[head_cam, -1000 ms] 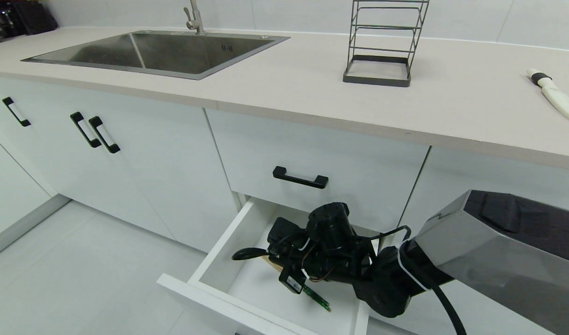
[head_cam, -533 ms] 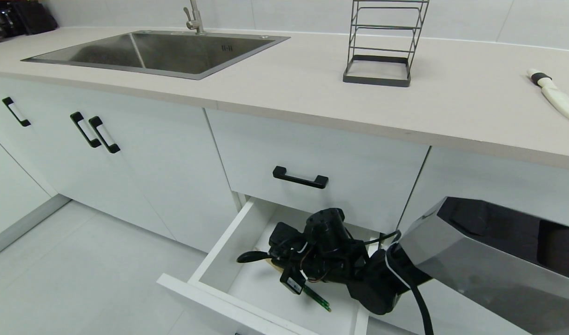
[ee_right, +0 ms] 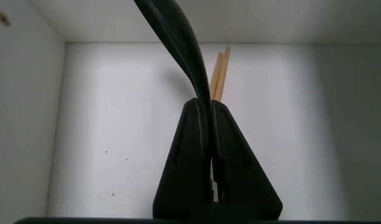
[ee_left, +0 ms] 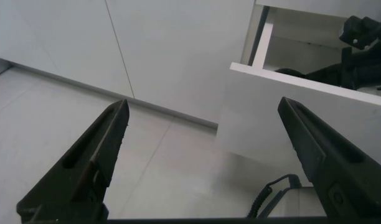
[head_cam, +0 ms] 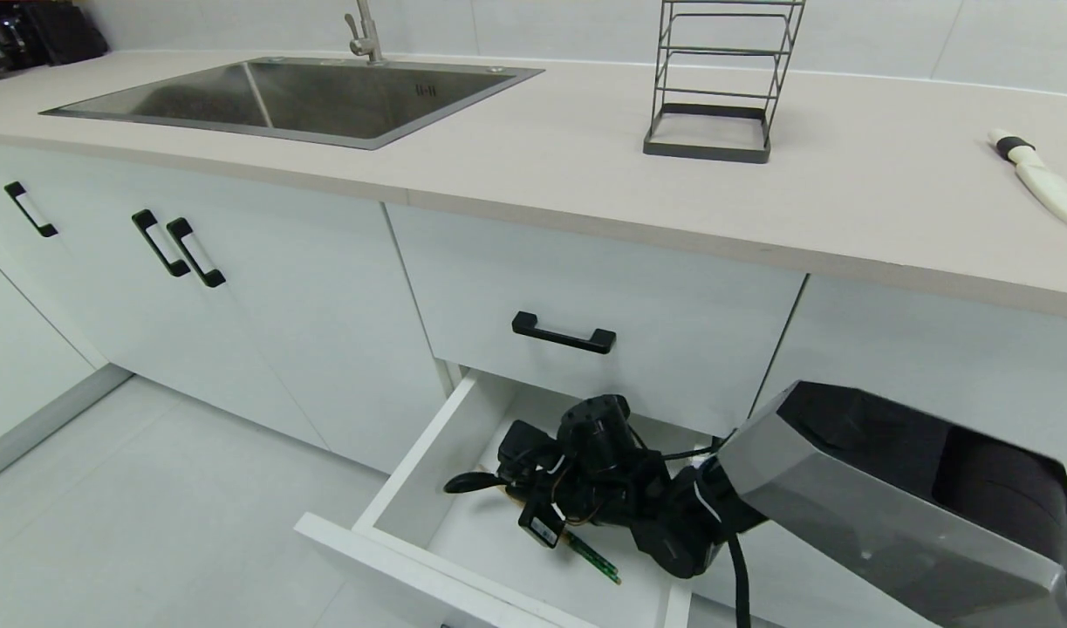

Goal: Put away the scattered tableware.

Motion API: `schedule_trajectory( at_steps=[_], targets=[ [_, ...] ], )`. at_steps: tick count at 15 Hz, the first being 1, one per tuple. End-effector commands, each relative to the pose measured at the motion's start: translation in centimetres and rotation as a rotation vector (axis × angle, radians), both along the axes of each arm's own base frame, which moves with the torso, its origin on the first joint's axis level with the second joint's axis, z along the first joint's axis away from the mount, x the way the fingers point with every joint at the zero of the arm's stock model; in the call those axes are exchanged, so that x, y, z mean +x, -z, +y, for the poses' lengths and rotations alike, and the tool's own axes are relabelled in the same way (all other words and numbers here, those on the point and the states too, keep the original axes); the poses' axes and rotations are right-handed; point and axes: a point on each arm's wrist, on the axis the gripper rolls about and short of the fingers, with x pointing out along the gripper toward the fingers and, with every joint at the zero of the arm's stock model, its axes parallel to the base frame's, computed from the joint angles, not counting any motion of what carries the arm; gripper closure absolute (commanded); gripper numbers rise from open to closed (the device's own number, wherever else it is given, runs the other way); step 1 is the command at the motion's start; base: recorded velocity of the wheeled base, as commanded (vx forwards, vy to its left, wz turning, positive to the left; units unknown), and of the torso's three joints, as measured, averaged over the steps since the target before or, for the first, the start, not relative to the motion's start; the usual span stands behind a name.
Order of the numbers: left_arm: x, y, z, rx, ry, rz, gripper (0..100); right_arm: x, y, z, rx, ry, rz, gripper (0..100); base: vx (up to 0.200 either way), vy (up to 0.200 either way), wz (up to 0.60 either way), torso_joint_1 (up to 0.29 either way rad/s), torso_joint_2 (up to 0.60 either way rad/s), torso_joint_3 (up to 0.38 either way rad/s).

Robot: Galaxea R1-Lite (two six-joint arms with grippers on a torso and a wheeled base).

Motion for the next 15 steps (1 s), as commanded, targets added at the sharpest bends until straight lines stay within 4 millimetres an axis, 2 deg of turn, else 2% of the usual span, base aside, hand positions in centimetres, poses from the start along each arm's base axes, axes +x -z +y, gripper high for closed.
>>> schedule_trajectory(
  at_steps=[1, 7, 15],
  targets=[
    [0.0, 0.0, 0.0, -0.001, 0.000, 0.000, 0, 0.3, 1.5, 0.3, -0.014, 0.000, 0.012, 100, 0.000, 0.000, 0.00, 0.000, 0.00, 0.000],
    [0.0, 0.0, 0.0, -0.001, 0.000, 0.000, 0, 0.8, 3.4, 0.8, -0.037, -0.009, 0.020, 100, 0.000, 0.000, 0.00, 0.000, 0.00, 0.000],
    [0.0, 0.0, 0.0, -0.001, 0.000, 0.000, 0, 1.0, 3.8, 1.3, -0.031, -0.021, 0.002, 100, 0.000, 0.000, 0.00, 0.000, 0.00, 0.000]
  ],
)
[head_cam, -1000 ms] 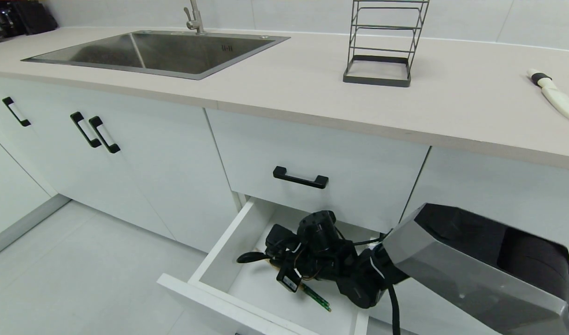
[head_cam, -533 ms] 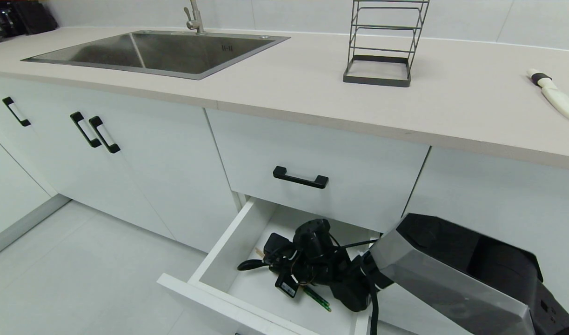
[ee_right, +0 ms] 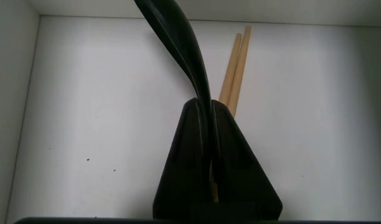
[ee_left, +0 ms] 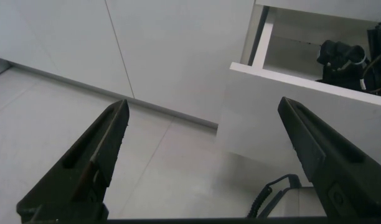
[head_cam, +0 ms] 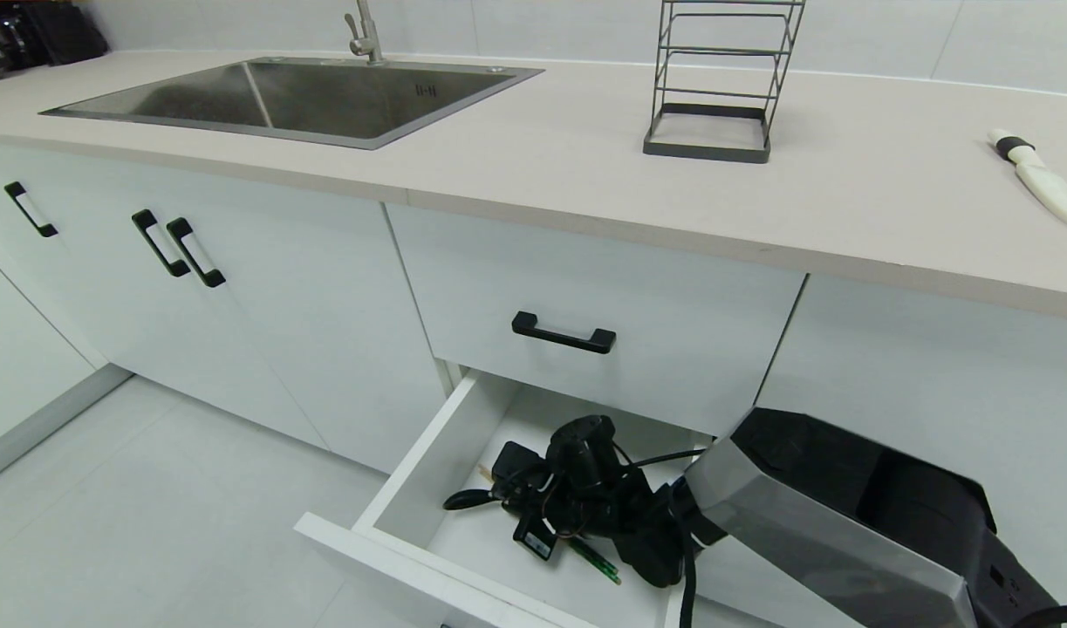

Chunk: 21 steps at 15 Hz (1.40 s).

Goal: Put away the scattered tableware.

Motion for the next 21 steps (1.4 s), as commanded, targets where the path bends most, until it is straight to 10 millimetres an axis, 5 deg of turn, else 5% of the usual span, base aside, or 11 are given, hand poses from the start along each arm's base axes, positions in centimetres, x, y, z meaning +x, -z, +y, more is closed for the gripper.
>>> schedule_trajectory(
  at_steps=[1, 6, 9, 12, 21],
  targets=[
    [0.0, 0.0, 0.0, -0.001, 0.000, 0.000, 0, 0.0, 0.0, 0.2, -0.012, -0.023, -0.025, 0, 0.000, 0.000, 0.00, 0.000, 0.00, 0.000],
    [0.0, 0.0, 0.0, -0.001, 0.000, 0.000, 0, -0.4, -2.1, 0.0, -0.012, -0.054, -0.053, 0, 0.000, 0.000, 0.00, 0.000, 0.00, 0.000],
    [0.0, 0.0, 0.0, -0.001, 0.000, 0.000, 0, -4.4, -9.1, 1.2, 0.049, -0.185, -0.131, 0, 0.000, 0.000, 0.00, 0.000, 0.00, 0.000],
    [0.0, 0.0, 0.0, -0.001, 0.000, 0.000, 0, -7.3, -13.4, 0.2, 0.080, -0.233, -0.187, 0, 0.000, 0.000, 0.00, 0.000, 0.00, 0.000],
    [0.0, 0.0, 0.0, -0.001, 0.000, 0.000, 0, -13.0, -14.5, -7.2, 0.221, -0.231, -0.241, 0, 0.000, 0.000, 0.00, 0.000, 0.00, 0.000]
  ],
)
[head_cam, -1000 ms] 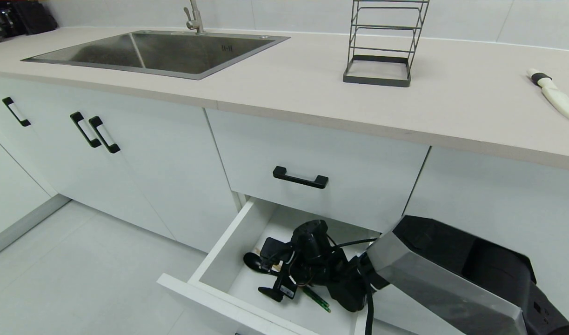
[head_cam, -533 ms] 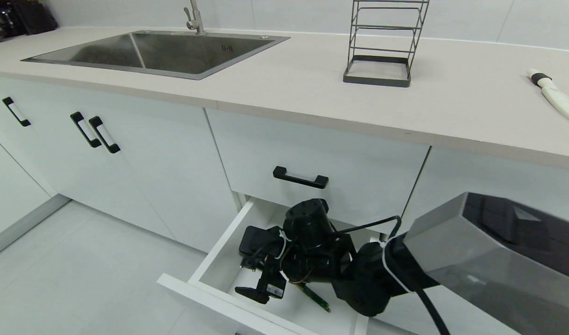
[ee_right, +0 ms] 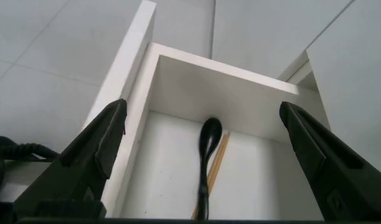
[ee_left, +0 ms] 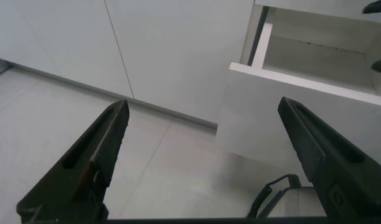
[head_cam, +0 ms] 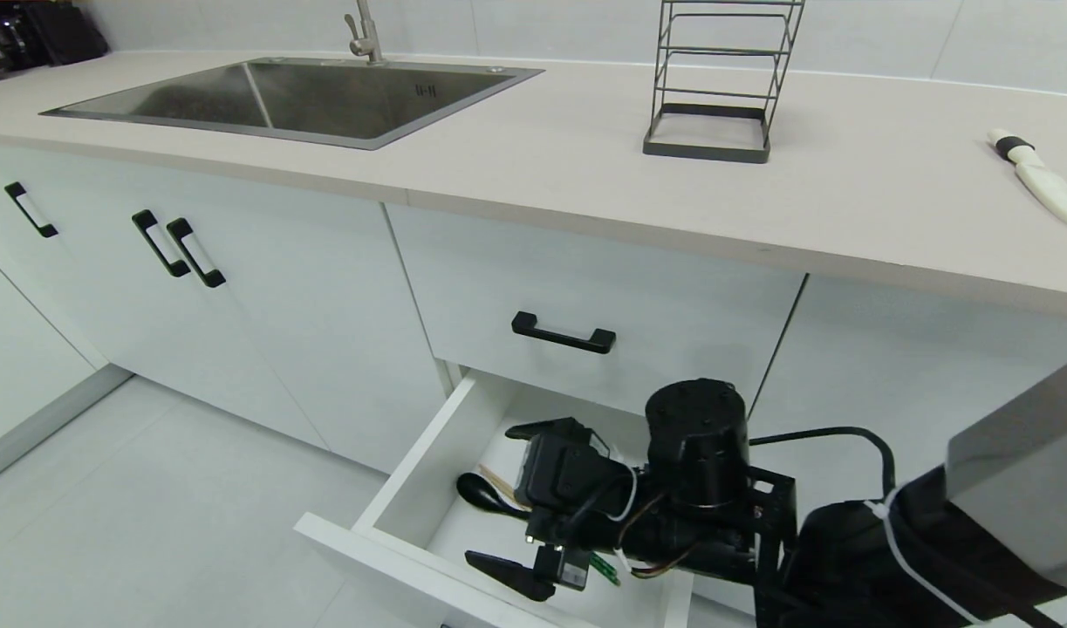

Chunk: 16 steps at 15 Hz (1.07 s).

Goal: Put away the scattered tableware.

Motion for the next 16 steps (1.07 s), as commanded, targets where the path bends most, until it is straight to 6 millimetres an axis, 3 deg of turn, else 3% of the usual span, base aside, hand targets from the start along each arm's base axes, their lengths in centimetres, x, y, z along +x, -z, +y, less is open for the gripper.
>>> schedule_trajectory(
  at_steps=[1, 3, 7, 11, 15, 16],
  targets=[
    [0.0, 0.0, 0.0, 0.000, -0.001, 0.000, 0, -2.3, -1.2, -2.4, 0.047, -0.001, 0.037, 0, 0.000, 0.000, 0.00, 0.000, 0.00, 0.000],
    [0.0, 0.0, 0.0, 0.000, -0.001, -0.001, 0, -2.6, -2.5, -2.8, 0.087, 0.000, 0.023, 0, 0.000, 0.000, 0.00, 0.000, 0.00, 0.000],
    [0.0, 0.0, 0.0, 0.000, -0.001, 0.000, 0, -4.1, -2.9, -4.8, 0.088, -0.004, 0.048, 0, 0.000, 0.000, 0.00, 0.000, 0.00, 0.000],
    [0.0, 0.0, 0.0, 0.000, -0.001, 0.000, 0, -4.6, -2.9, -5.4, 0.091, -0.004, 0.075, 0, 0.000, 0.000, 0.00, 0.000, 0.00, 0.000],
    [0.0, 0.0, 0.0, 0.000, -0.001, 0.000, 0, -8.8, -4.6, -11.4, 0.151, 0.025, 0.126, 0, 0.000, 0.000, 0.00, 0.000, 0.00, 0.000],
    [0.0, 0.0, 0.0, 0.000, -0.001, 0.000, 0, -9.0, -5.4, -13.0, 0.184, 0.064, 0.111, 0, 0.000, 0.000, 0.00, 0.000, 0.00, 0.000]
  ],
)
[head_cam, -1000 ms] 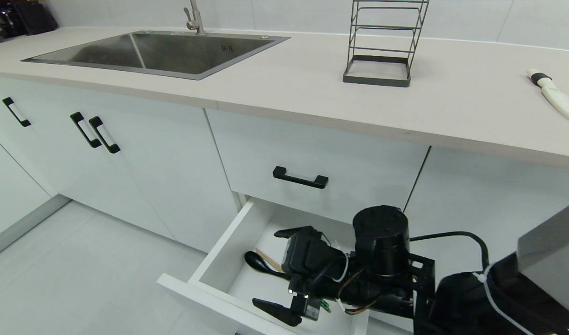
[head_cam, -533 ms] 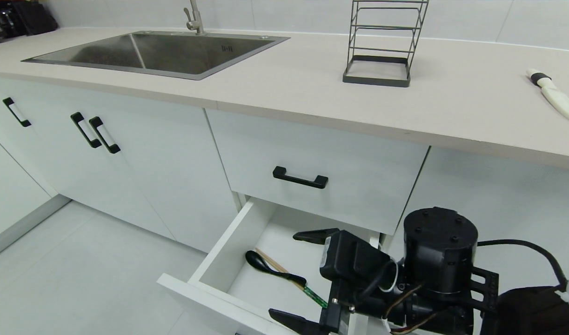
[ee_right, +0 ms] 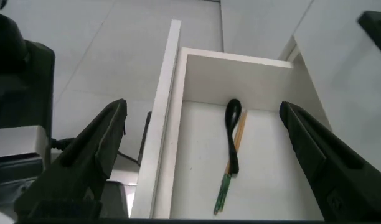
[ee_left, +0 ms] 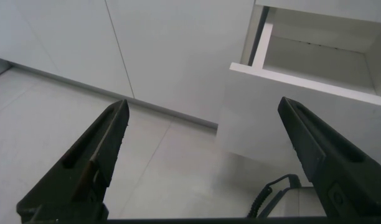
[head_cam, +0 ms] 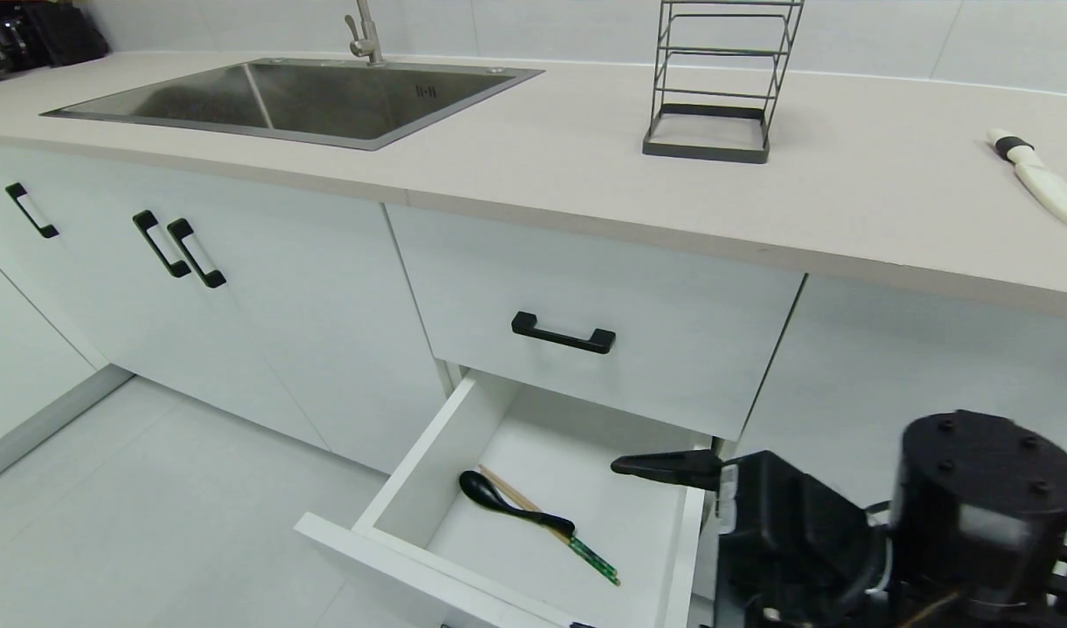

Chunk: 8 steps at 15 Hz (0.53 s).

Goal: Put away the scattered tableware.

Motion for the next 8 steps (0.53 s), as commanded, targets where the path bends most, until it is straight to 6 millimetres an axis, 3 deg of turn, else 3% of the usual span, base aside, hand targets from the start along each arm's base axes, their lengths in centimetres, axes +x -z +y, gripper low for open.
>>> schedule_trajectory(
  at_steps=[1, 3, 6, 8],
  targets=[
    [0.0, 0.0, 0.0, 0.000, 0.000, 0.000, 0, -1.7, -2.6, -5.6, 0.089, 0.115, -0.036, 0, 0.000, 0.000, 0.00, 0.000, 0.00, 0.000],
    [0.0, 0.0, 0.0, 0.000, 0.000, 0.000, 0, -2.6, -2.2, -8.6, 0.085, 0.191, -0.017, 0, 0.000, 0.000, 0.00, 0.000, 0.00, 0.000],
    [0.0, 0.0, 0.0, 0.012, 0.000, 0.000, 0, -4.1, -1.7, -10.9, 0.092, 0.256, -0.023, 0, 0.000, 0.000, 0.00, 0.000, 0.00, 0.000],
    [0.0, 0.0, 0.0, 0.000, 0.000, 0.000, 0, -5.9, -1.8, -14.2, 0.140, 0.374, -0.077, 0, 0.000, 0.000, 0.00, 0.000, 0.00, 0.000]
  ],
)
